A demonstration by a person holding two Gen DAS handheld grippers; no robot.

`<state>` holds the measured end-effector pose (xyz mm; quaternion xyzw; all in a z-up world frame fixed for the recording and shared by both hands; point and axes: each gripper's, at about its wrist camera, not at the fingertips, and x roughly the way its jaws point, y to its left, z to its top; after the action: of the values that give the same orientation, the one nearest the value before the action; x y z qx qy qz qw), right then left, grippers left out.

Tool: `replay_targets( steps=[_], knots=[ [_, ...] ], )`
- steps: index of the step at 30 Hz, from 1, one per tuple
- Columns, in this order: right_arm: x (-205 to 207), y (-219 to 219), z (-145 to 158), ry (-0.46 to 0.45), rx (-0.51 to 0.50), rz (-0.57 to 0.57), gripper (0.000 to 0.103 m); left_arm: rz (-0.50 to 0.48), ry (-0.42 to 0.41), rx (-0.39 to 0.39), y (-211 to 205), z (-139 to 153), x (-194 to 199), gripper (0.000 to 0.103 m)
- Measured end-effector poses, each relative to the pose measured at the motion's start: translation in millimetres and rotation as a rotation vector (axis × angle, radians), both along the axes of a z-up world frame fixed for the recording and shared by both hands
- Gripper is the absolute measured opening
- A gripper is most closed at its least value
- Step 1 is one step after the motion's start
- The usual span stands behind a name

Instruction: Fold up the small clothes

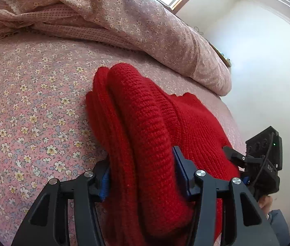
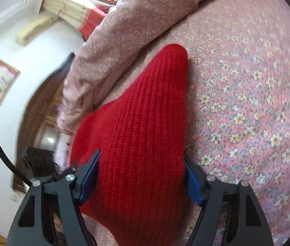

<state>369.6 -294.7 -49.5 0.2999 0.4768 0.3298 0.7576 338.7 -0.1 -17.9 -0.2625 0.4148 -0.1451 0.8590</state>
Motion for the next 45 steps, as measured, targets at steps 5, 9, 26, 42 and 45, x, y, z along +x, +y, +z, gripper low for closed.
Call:
replay_targets(
  steps=[5,9,26,42,45],
  knots=[
    [-0.6,-0.2,3.1,-0.012,-0.011,-0.007,0.078,0.005,0.008,0.023,1.7,1.2,4.7,0.053],
    [-1.9,2.7,4.8,-0.01,-0.015,-0.009,0.079,0.01,0.022,0.053,1.8,4.5,6.5,0.059],
    [-39.2,2.1,81.9,-0.271,-0.207,-0.134,0.095,0.046,-0.118,0.31,-10.5,78.3,-29.5,0.073],
    [-183.2,13.1,116.0,-0.793,-0.458,-0.293,0.103,0.101,-0.435,0.513,-41.6,92.9,-143.3,0.094],
    [-183.0,19.1,106.3,-0.753,-0.506,-0.267,0.103,0.07,-0.433,0.53,-48.7,68.0,-144.4,0.095]
  ],
)
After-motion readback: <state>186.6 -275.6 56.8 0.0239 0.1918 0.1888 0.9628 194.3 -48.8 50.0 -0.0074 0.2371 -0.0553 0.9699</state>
